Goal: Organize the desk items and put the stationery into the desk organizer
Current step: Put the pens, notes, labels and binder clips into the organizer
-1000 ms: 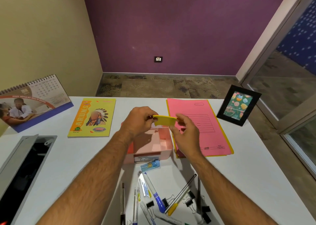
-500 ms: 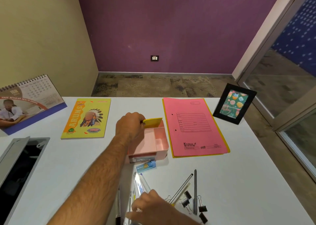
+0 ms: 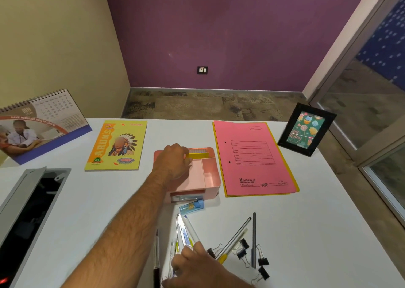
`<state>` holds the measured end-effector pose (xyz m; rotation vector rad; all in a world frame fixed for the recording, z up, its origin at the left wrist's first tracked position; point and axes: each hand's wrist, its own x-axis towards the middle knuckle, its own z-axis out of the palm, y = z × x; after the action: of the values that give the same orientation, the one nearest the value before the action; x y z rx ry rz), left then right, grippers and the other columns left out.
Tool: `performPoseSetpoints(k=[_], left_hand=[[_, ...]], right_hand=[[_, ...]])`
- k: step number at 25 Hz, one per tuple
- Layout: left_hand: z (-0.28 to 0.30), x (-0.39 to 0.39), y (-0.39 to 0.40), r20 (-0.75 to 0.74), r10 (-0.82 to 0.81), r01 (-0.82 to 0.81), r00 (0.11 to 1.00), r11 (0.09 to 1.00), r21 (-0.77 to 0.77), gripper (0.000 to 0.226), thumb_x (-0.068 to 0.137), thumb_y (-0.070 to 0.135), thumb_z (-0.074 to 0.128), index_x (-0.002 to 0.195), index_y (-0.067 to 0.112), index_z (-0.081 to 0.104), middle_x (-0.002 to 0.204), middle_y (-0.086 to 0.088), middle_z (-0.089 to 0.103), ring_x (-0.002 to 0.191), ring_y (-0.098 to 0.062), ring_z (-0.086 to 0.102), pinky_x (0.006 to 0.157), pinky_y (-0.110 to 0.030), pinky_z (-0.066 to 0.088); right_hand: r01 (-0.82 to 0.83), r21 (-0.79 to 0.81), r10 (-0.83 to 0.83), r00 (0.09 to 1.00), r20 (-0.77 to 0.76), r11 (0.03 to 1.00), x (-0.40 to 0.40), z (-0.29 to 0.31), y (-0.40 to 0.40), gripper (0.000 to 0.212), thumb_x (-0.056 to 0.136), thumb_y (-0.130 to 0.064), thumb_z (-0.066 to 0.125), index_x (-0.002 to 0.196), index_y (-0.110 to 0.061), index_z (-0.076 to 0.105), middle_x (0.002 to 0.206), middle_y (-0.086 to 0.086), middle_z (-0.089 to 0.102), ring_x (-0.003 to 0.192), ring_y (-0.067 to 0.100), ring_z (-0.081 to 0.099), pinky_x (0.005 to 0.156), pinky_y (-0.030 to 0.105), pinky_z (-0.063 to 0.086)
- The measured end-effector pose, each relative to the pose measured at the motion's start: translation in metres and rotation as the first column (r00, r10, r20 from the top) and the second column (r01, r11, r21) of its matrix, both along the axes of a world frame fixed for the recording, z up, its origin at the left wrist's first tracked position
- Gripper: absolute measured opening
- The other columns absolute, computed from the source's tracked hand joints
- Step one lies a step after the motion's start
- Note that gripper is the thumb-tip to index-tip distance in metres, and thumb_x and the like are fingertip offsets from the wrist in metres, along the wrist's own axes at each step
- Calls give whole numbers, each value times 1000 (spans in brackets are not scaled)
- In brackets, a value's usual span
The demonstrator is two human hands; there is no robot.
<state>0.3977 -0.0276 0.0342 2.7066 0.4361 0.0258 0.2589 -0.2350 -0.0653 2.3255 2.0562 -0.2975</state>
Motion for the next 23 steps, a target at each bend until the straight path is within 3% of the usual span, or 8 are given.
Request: performPoseSetpoints(k=[3, 7, 10, 13, 15, 18, 21, 23], left_hand=[[0, -8, 3, 6, 4, -4, 1000, 998, -69, 36, 90, 38, 62, 121, 20, 67, 119, -2, 65, 107, -24, 59, 96, -44, 47], [11, -28, 9, 81, -14, 28, 997, 984, -174, 22, 89, 37, 65, 100, 21, 73, 100, 2, 70, 95, -19, 61, 89, -39, 50], [16, -35, 11, 65, -58, 78, 996, 918, -389, 22, 87, 38, 69, 80, 19, 76, 81, 4, 72, 81, -16, 66, 73, -30, 52], [27, -43, 8, 18, -112, 101, 993, 792, -603, 34, 84, 49, 69, 72, 18, 77, 74, 1, 75, 70, -11, 68, 67, -27, 54], [33, -47, 6, -23, -137, 83, 990, 715, -694, 44, 81, 57, 65, 74, 16, 78, 74, -2, 76, 67, -12, 65, 63, -27, 51], [37, -46, 6, 56, -188, 173, 981, 692, -701, 34, 79, 50, 73, 81, 17, 79, 80, -2, 75, 75, -12, 66, 65, -25, 51], [40, -37, 5, 112, -187, 216, 976, 758, -615, 7, 77, 18, 82, 82, 14, 78, 76, 3, 72, 67, -5, 62, 63, -22, 50], [39, -31, 6, 122, -185, 221, 975, 790, -572, 8, 77, 10, 81, 84, 14, 79, 74, 7, 71, 66, -4, 62, 64, -23, 51]], right_hand=[[36, -15, -36, 999, -34, 999, 1, 4, -2, 14, 96, -48, 47, 107, -44, 56, 87, -11, 52, 78, 12, 53, 77, 34, 47], [81, -21, -84, 973, -217, 996, 0, 24, 0, 17, 94, -28, 56, 101, -20, 70, 98, 4, 59, 93, 28, 54, 80, 40, 36], [324, -42, -298, 802, -518, 945, 23, 45, -7, 19, 86, -27, 61, 98, -20, 73, 94, -2, 64, 91, 21, 60, 78, 31, 44], [758, -75, -462, 313, -830, 648, 47, 63, -16, 8, 82, -17, 72, 87, -23, 75, 84, -8, 68, 75, 14, 65, 71, 27, 54], [920, -92, -418, 82, -905, 380, 67, 75, -15, 15, 82, -6, 74, 81, -21, 74, 78, 0, 71, 67, 17, 64, 65, 26, 54], [984, -50, -304, 4, -953, 171, 95, 88, -10, 14, 83, 2, 73, 83, -11, 69, 67, -3, 71, 59, 11, 64, 56, 22, 52], [993, -35, -240, -7, -971, 109, 109, 88, -4, 11, 84, -1, 73, 85, -10, 67, 75, 3, 74, 66, 16, 72, 56, 23, 54], [997, -46, -210, -30, -977, 69, 114, 83, -2, 11, 83, -3, 74, 89, -9, 68, 83, 13, 73, 72, 24, 72, 60, 28, 58]])
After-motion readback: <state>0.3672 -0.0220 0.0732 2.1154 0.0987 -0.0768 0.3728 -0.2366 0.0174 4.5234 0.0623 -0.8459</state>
